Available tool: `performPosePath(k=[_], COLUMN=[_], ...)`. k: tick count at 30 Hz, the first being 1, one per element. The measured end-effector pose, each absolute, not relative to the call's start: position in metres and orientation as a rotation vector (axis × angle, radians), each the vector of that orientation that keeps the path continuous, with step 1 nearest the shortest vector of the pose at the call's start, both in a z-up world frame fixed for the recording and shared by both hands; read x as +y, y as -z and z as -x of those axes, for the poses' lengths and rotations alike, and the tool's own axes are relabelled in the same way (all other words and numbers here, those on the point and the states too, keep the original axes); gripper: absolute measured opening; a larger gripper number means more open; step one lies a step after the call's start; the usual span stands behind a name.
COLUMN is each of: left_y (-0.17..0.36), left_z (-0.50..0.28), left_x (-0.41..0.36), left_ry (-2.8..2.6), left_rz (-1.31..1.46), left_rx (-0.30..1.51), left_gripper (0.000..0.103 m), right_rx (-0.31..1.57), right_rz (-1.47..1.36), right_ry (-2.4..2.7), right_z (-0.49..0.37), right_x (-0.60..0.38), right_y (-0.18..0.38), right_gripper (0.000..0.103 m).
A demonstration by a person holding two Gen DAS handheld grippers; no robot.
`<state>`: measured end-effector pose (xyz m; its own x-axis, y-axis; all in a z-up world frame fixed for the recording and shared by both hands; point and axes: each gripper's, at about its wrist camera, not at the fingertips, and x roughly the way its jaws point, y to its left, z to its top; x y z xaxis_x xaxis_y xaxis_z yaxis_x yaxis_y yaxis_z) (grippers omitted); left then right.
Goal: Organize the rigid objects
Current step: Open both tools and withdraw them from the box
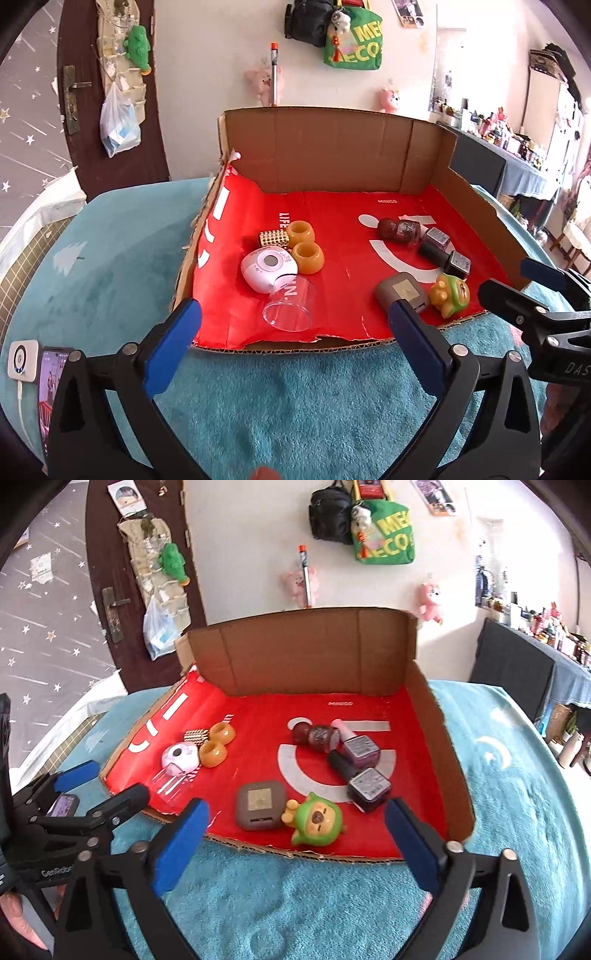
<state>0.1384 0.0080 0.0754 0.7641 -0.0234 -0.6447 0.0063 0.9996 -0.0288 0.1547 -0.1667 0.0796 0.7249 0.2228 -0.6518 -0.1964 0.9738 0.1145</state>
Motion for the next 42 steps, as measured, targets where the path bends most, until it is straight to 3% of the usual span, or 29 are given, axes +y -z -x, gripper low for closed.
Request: performPosePath(k=[20,42], left_y=[-0.042,-0.041], left_z=[-0.145,-0.146], left_x=[0.004,0.007], left_ry=[-0.056,-0.049], left_rz=[-0.029,-0.005], left_rx=[0.748,0.756], left_gripper=[0.103,0.103], right_rx=[0.751,0.747], right_rz=[-0.006,0.04], right_ry=[-0.13,-0.093], right_z=[-0.154,-0.153], right_x=[-0.172,-0.167], right_y=[-0.047,-0.041], right_gripper=[0.103,0.103])
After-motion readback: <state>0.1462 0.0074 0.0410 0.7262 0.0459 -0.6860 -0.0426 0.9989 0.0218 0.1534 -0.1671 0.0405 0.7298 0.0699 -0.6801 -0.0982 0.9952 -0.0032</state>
